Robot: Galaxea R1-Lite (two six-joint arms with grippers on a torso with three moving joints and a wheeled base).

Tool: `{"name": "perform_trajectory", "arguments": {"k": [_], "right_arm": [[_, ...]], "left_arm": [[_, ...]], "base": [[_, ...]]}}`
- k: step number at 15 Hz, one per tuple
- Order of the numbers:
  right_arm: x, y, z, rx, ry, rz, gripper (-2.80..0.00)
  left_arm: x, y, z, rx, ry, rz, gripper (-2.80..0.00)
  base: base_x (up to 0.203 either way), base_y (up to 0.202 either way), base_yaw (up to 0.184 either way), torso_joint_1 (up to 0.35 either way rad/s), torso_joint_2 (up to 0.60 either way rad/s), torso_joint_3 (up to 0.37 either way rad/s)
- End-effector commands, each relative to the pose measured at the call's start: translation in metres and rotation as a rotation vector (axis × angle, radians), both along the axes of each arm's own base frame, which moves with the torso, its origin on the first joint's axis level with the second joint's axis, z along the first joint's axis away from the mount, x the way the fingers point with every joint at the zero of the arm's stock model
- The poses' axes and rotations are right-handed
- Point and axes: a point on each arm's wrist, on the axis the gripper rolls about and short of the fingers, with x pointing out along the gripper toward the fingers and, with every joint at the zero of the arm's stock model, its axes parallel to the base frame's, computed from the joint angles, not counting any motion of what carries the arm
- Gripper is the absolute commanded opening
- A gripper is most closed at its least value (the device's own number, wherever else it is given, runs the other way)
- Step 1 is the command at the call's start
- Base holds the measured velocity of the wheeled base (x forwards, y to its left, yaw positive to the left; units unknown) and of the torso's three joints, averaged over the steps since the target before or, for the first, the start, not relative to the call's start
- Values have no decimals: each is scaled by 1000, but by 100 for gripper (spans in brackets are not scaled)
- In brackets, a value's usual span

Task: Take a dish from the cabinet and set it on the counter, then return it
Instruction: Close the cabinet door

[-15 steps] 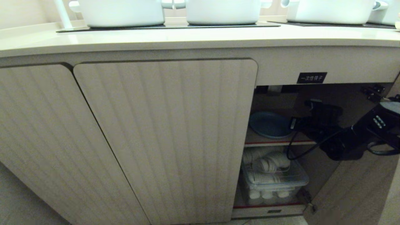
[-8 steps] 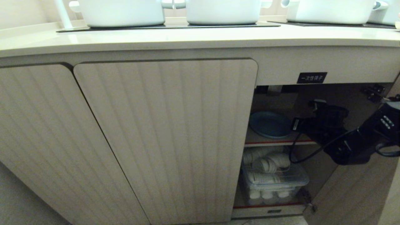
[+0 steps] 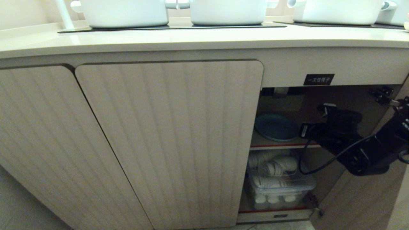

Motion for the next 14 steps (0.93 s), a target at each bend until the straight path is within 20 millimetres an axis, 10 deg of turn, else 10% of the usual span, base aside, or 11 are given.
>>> {"name": "perform_trajectory", "arguments": {"k": [1, 14], "right_arm": [[-9, 3, 8, 1, -10, 8, -280], [-63, 4, 19, 1, 38, 13, -280]], "left_arm": [[0, 0, 0, 0, 0, 0, -280], [0, 0, 0, 0, 0, 0, -280]], "base": [[0, 0, 0, 0, 0, 0], [0, 0, 0, 0, 0, 0]]}}
